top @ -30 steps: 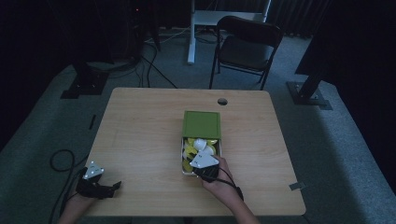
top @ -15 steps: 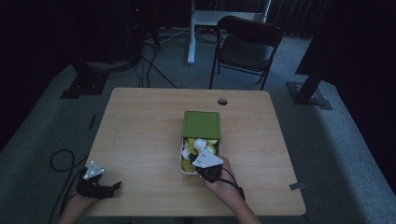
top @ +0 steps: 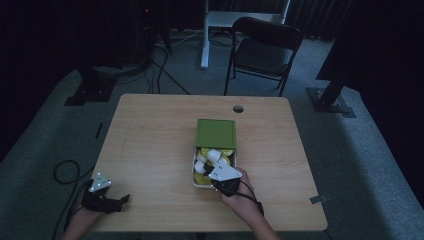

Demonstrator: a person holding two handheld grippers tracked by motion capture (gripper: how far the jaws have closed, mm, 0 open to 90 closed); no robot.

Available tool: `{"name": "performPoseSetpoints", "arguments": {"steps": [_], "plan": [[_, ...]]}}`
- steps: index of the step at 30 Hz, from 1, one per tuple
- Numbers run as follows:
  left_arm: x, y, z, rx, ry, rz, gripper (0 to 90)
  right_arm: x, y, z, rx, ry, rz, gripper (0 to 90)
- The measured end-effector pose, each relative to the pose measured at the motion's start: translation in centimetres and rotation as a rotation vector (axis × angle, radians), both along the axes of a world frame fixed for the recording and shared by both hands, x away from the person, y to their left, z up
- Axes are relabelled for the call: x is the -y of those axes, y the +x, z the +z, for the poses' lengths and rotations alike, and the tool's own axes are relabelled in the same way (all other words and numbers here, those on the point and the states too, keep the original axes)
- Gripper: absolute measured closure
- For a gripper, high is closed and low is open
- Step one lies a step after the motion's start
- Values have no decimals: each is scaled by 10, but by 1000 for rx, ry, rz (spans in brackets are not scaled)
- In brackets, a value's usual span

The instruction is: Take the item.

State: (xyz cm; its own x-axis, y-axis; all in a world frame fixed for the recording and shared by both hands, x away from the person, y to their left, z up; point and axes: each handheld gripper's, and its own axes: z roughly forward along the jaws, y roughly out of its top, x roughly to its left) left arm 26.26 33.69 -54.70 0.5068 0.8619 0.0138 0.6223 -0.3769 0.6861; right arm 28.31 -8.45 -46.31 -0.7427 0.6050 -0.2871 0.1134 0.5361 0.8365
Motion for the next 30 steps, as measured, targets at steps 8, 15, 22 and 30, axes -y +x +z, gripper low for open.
{"name": "performPoseSetpoints", "arguments": {"steps": [8, 15, 22, 30], "plan": [[0, 0, 0, 0, 0, 0, 0, 3, -1, 8, 2, 25, 2, 900], [0, 0, 0, 0, 0, 0, 0, 8, -3, 15, 12, 36, -3, 900], [0, 0, 0, 0, 0, 0, 0, 16, -5, 24, 29, 56, -13, 900], [0, 0, 0, 0, 0, 0, 0, 25, -8, 35, 36, 80, -18, 900]]}}
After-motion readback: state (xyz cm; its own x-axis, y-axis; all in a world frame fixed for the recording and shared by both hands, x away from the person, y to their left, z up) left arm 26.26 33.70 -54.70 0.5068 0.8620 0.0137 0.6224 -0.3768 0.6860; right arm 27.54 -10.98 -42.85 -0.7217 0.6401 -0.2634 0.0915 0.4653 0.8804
